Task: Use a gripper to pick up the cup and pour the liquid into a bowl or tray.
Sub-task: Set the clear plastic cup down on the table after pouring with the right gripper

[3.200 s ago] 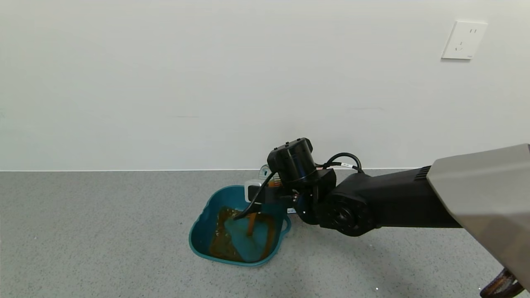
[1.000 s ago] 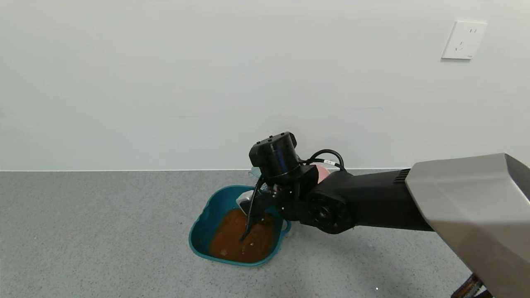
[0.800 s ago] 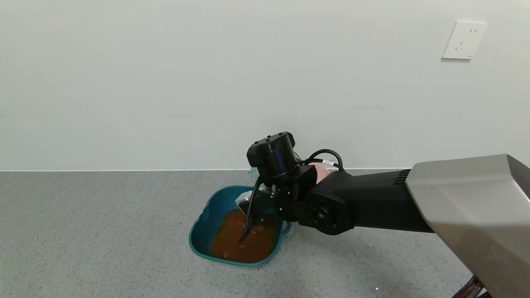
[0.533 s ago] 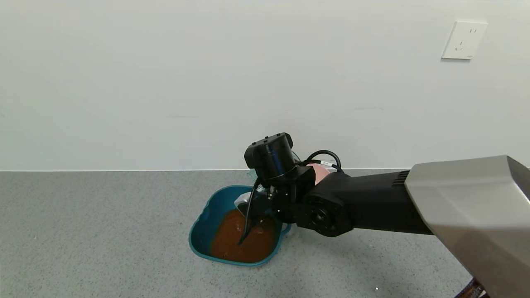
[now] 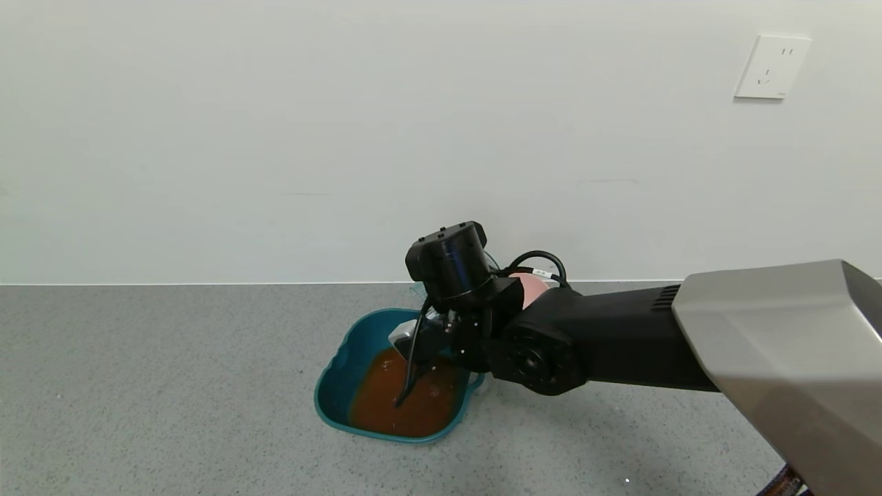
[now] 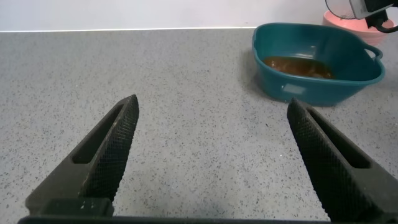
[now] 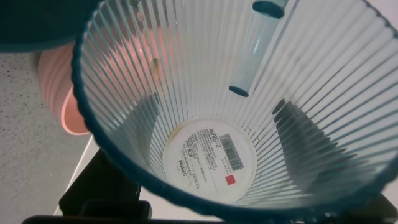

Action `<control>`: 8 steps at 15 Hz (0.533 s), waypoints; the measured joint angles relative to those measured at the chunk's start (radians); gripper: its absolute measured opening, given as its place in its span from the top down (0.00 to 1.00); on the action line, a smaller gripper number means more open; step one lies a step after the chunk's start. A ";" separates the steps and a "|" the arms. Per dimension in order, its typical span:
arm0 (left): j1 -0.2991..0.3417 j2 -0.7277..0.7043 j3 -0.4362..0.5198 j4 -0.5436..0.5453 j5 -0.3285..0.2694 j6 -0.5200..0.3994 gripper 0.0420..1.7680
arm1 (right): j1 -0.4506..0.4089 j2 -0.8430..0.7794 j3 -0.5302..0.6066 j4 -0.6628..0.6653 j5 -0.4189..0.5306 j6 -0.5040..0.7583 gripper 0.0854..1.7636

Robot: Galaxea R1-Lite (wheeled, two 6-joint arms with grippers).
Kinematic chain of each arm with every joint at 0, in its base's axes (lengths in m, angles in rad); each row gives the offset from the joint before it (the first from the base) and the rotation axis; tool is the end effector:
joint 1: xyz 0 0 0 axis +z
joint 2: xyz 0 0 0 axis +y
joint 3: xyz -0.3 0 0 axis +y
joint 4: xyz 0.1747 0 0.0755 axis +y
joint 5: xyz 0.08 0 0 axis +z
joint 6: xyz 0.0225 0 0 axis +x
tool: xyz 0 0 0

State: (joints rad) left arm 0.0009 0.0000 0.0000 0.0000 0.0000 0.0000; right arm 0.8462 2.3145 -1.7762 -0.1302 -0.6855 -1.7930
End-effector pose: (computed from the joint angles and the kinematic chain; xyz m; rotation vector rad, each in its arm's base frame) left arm -0.0228 0.0000 0.0755 0.0000 0.0000 0.0009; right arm 0.3296 0.3509 0.1574 -2.0563 0.0721 0.3947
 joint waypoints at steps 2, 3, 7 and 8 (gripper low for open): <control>-0.001 0.000 0.000 0.000 0.000 0.000 0.03 | 0.000 0.002 0.000 -0.001 0.000 0.001 0.25; 0.000 0.000 0.000 0.000 0.000 0.000 0.03 | 0.000 0.003 0.000 -0.001 0.000 0.001 0.25; -0.001 0.000 0.000 0.000 0.000 0.000 0.03 | -0.001 0.003 0.000 -0.013 0.002 0.008 0.25; -0.001 0.000 0.000 0.000 0.000 0.000 0.03 | -0.001 0.003 0.001 -0.026 0.005 0.011 0.25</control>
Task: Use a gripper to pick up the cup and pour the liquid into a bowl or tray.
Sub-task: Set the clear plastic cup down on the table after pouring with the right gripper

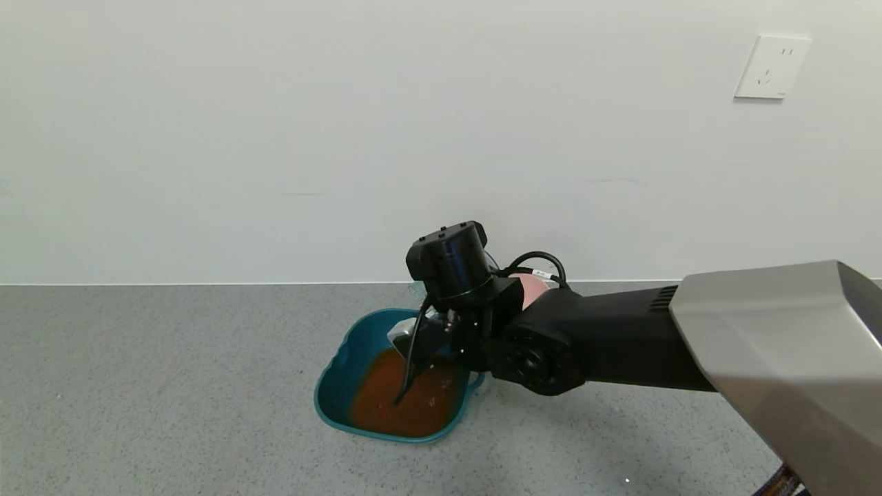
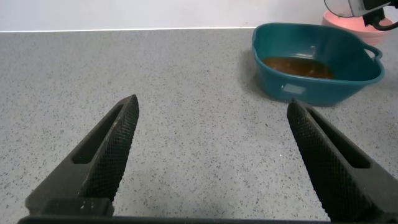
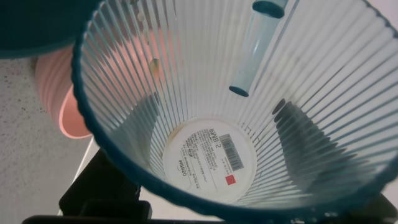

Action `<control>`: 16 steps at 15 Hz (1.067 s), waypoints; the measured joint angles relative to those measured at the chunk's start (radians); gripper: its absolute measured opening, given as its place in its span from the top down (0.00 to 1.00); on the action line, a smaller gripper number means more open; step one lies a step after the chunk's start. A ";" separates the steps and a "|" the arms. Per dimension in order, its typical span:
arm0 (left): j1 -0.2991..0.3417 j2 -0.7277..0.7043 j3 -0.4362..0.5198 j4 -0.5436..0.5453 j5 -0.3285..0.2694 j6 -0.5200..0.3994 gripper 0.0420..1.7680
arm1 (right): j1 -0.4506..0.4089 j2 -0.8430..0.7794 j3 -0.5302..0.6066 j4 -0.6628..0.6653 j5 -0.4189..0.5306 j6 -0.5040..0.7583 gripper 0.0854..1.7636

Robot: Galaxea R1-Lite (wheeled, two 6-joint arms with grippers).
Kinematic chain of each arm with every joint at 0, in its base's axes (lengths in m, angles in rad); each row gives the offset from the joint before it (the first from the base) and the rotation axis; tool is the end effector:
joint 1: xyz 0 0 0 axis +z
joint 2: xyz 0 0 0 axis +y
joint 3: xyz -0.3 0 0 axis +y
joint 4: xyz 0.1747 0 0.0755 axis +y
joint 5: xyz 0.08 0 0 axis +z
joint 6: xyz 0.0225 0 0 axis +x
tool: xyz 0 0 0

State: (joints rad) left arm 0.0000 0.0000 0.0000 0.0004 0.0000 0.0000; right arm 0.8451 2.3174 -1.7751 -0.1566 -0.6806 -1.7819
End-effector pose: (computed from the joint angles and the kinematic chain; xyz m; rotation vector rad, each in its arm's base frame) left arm -0.0228 0.0000 0.0755 0.0000 0.0004 0.0000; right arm 0.3309 0.3517 0.1580 -2.0304 0.0587 0.3812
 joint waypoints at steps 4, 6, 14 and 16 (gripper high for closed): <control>0.000 0.000 0.000 0.000 0.000 0.000 0.03 | 0.000 -0.005 0.015 -0.017 0.005 0.139 0.25; 0.000 0.000 0.000 0.000 0.000 0.000 0.03 | 0.006 -0.020 0.048 -0.016 0.006 0.273 0.25; 0.000 0.000 0.000 0.000 0.000 0.000 0.03 | 0.023 -0.233 0.335 -0.023 0.006 0.926 0.25; 0.000 0.000 0.000 0.000 0.000 0.000 0.03 | 0.023 -0.297 0.418 -0.024 0.006 1.120 0.25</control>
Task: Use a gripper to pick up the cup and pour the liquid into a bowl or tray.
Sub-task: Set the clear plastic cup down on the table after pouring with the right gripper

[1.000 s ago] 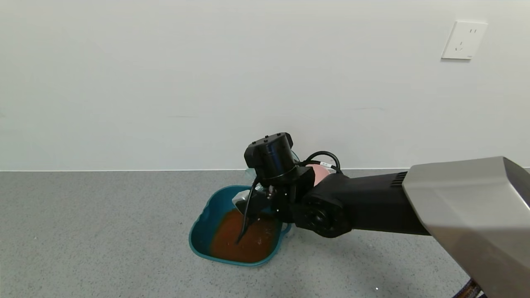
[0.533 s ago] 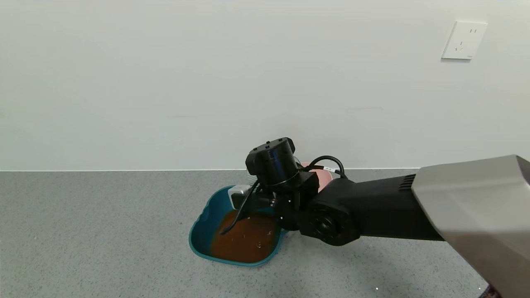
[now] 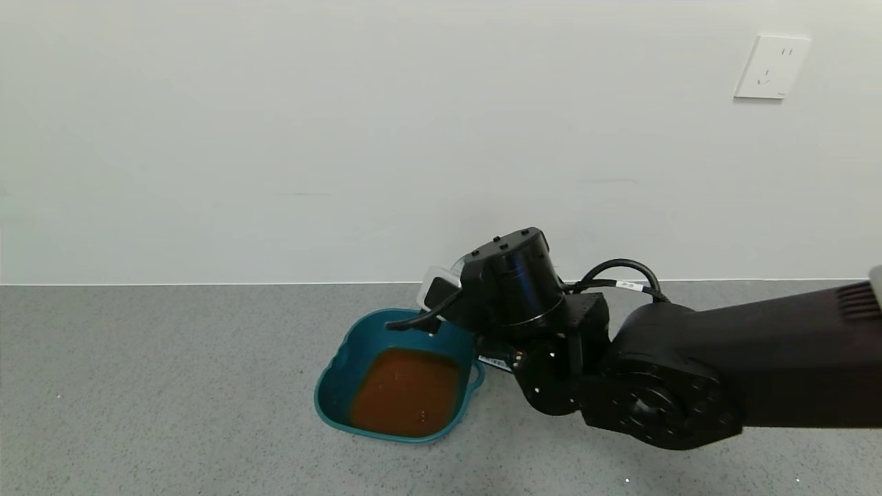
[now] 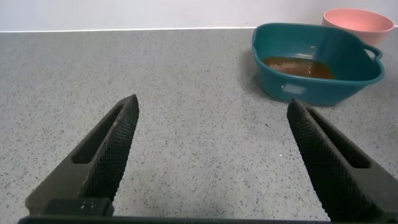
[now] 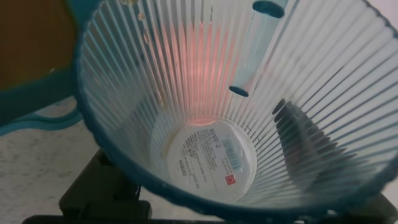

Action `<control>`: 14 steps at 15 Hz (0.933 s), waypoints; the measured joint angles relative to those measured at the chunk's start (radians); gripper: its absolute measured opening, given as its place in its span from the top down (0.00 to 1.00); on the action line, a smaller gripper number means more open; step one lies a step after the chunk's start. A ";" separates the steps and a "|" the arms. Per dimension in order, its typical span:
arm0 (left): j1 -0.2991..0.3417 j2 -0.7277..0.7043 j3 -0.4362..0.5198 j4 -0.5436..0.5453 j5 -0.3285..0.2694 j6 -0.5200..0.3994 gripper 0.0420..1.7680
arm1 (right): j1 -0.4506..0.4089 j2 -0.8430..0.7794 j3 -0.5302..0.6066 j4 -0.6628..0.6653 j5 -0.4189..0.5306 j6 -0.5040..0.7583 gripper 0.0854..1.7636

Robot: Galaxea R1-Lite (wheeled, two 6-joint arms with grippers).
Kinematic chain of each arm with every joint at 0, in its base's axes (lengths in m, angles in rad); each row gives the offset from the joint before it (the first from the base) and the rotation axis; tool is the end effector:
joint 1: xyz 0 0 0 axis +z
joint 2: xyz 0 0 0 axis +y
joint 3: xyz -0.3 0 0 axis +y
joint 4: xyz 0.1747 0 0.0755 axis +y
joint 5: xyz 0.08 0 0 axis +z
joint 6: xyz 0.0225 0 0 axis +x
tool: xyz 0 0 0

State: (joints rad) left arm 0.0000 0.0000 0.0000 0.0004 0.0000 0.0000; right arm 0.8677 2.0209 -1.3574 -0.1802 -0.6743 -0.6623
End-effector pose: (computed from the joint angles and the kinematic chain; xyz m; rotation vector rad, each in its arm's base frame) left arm -0.0228 0.0000 0.0755 0.0000 0.0004 0.0000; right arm 0.2700 0.2969 0.1767 -0.9906 0.2767 0.3032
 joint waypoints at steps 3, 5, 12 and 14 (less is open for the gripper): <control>0.000 0.000 0.000 0.000 0.000 0.000 0.03 | -0.004 -0.070 0.096 -0.001 0.000 0.290 0.25; 0.000 0.000 0.000 0.000 0.000 0.000 0.03 | -0.006 -0.105 0.160 -0.004 -0.003 0.487 0.25; 0.000 0.000 0.000 0.000 0.000 0.000 0.03 | -0.036 -0.201 0.401 -0.225 -0.003 0.893 0.25; 0.000 0.000 0.000 0.000 0.000 0.000 0.03 | -0.050 -0.213 0.459 -0.317 -0.004 0.920 0.25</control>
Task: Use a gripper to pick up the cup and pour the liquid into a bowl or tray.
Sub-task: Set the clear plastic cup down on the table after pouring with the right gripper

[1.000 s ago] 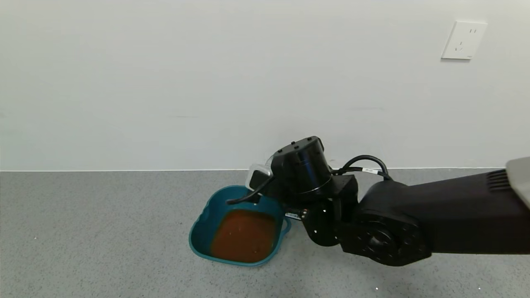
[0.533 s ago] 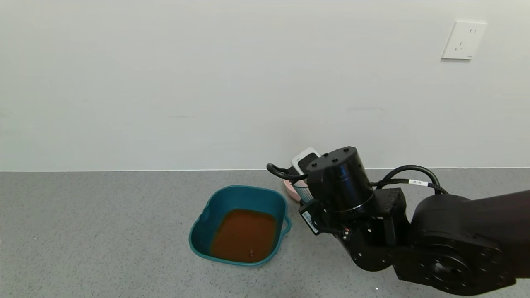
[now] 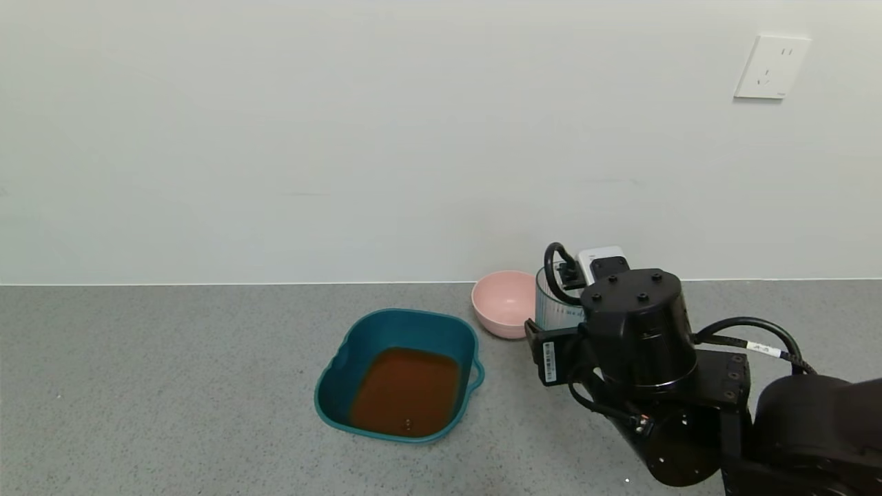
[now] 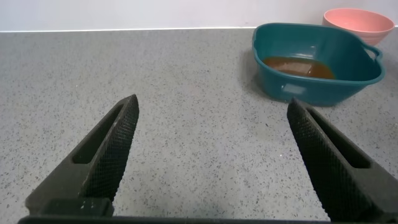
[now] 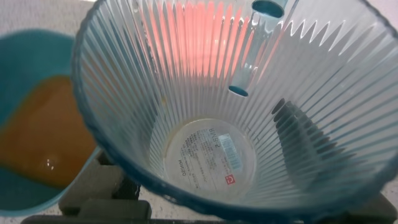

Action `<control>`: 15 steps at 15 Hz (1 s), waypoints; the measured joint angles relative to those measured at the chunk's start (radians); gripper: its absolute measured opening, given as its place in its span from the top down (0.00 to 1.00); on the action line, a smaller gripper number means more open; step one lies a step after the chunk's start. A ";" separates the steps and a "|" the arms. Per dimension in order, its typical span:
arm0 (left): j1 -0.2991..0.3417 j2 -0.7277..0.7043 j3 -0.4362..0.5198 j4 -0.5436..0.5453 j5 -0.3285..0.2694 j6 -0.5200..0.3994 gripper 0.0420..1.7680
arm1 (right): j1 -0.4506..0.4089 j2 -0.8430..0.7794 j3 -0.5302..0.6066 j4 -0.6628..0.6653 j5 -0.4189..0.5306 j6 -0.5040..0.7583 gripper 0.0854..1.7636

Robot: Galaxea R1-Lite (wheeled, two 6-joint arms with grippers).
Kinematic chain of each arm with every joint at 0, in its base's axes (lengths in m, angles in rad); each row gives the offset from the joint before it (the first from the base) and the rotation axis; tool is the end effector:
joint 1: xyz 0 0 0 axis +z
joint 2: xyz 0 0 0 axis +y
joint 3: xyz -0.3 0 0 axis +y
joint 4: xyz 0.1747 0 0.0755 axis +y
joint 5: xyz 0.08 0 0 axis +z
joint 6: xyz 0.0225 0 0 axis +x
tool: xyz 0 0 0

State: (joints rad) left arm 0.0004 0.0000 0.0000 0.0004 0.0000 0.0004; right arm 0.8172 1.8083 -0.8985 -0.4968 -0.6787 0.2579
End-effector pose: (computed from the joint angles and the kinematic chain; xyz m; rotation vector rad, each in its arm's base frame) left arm -0.0228 0.0000 0.0755 0.0004 0.0004 0.0004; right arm 0.2339 0.2286 0.1609 -0.0256 0.3170 0.0961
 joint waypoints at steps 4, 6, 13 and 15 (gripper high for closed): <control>0.000 0.000 0.000 0.000 0.000 0.000 0.03 | -0.056 -0.009 0.146 -0.189 0.002 0.012 0.25; 0.000 0.000 0.000 0.000 0.000 0.000 0.03 | -0.109 -0.006 0.208 -0.260 0.019 0.013 0.25; 0.000 0.000 0.000 0.000 0.000 0.000 0.03 | -0.314 0.048 0.264 -0.332 0.161 0.005 0.25; 0.000 0.000 0.000 0.000 0.000 0.000 0.03 | -0.364 0.102 0.258 -0.411 0.186 -0.023 0.25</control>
State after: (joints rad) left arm 0.0000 0.0000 0.0000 0.0004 0.0000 0.0000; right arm 0.4536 1.9104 -0.6402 -0.9077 -0.4930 0.2347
